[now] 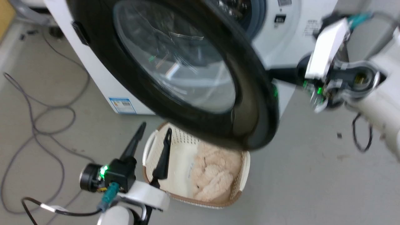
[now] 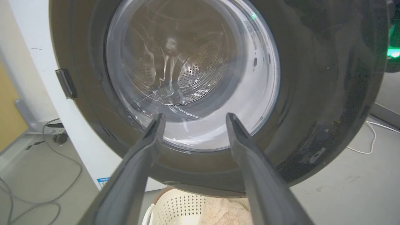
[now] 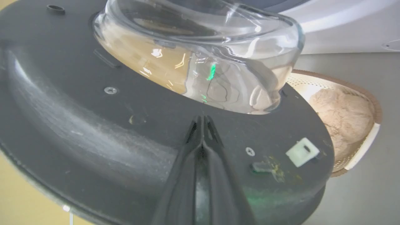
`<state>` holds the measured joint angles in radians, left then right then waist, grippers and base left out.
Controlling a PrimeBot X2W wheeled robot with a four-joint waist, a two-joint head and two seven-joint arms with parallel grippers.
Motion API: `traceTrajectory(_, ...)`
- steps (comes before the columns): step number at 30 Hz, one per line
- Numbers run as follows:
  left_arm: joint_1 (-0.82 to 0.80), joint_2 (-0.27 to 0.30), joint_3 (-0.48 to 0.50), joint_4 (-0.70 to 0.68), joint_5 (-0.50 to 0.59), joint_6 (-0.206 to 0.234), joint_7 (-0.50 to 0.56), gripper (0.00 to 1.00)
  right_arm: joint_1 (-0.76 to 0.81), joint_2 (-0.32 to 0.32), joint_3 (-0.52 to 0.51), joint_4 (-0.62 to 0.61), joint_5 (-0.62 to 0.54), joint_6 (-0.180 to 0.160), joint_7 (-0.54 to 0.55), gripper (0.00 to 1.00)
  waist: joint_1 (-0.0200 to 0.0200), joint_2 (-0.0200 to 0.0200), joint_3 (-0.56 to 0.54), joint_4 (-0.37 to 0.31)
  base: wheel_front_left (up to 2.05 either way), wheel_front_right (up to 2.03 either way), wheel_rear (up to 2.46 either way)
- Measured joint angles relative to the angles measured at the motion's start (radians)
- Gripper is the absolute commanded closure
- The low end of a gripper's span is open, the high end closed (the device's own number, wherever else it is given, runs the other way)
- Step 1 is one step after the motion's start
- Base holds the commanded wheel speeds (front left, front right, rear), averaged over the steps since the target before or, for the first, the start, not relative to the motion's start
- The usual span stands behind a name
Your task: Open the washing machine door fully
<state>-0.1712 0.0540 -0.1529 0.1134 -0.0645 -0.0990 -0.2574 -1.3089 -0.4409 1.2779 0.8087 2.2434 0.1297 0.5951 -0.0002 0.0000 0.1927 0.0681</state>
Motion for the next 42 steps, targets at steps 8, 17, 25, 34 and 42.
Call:
traceTrajectory(8,0.075,0.005,-0.024,0.042,0.004,0.001,0.0,0.0,0.209,-0.033,0.001,-0.184,-0.002,0.0,-0.054,1.0,-0.0001,0.0,-0.109,0.044,0.0,0.0,0.0)
traceTrajectory(17,0.124,0.026,-0.021,0.058,0.007,0.018,0.0,0.0,0.344,-0.032,0.001,-0.387,0.043,0.0,-0.19,1.0,-0.0001,0.0,-0.161,0.079,0.0,0.0,0.0)
traceTrajectory(25,0.129,0.033,-0.019,0.057,0.0,0.026,0.0,0.0,0.427,-0.027,-0.044,-0.474,0.05,0.0,-0.347,0.25,0.0,0.0,-0.159,0.079,0.0,0.0,0.0)
traceTrajectory(34,0.137,0.035,-0.007,0.06,-0.01,0.045,0.0,0.0,0.69,-0.023,-0.277,-0.541,0.007,0.0,-0.728,0.0,0.0002,0.0,-0.171,0.05,0.0,0.0,0.0)
traceTrajectory(42,0.147,0.046,0.01,0.063,-0.028,0.062,0.0,0.0,0.987,0.012,-0.665,-0.445,-0.25,0.0,-0.853,0.0,0.0001,0.0,-0.189,0.01,0.0,0.0,0.0)
